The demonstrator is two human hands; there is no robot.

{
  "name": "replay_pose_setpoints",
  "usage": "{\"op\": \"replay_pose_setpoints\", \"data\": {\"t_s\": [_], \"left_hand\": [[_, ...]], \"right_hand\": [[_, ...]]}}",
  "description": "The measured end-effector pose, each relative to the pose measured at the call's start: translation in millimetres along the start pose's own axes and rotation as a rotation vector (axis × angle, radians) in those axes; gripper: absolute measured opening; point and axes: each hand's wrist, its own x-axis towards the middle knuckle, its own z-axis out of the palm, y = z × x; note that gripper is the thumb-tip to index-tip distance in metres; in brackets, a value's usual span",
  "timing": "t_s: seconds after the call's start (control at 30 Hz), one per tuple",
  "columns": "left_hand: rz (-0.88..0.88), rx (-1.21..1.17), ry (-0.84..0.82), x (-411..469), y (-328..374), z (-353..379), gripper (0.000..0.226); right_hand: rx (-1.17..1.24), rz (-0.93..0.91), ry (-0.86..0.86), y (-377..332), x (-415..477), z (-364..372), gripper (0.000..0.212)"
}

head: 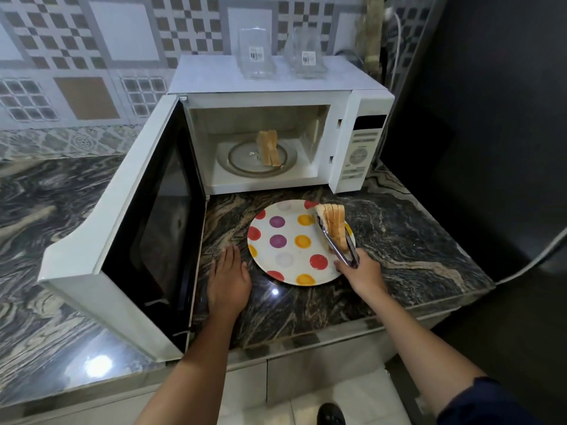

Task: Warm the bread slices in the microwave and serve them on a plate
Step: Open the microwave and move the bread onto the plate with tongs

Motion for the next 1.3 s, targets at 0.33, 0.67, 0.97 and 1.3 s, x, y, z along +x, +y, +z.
{"op": "replay_pose_setpoints", "data": {"t_s": [0.33, 0.67, 0.97, 1.3], "left_hand": [[-0.001, -0.002, 0.006, 0.6, 1.4, 0.2, 0.052], [-0.009, 0.016, 0.025, 0.2, 1.0, 3.8, 0.059], [-0.046, 0.033, -0.015, -0.8, 3.1, -4.2, 0.055], [-0.045, 0.083, -0.008, 0.8, 0.0, -0.7, 0.060]], "right_hand": [[-0.038, -0.009, 0.103, 9.0, -6.2, -3.4, 0.059], [-0.053, -0.172, 0.266, -42.4, 2.3, -21.4, 0.055], [-0.049, -0.156, 0.060, -133.8, 62.3, 14.0, 0.068], [-0.057, -0.104, -0.074, -184.3, 120.0, 63.9, 0.065]]}}
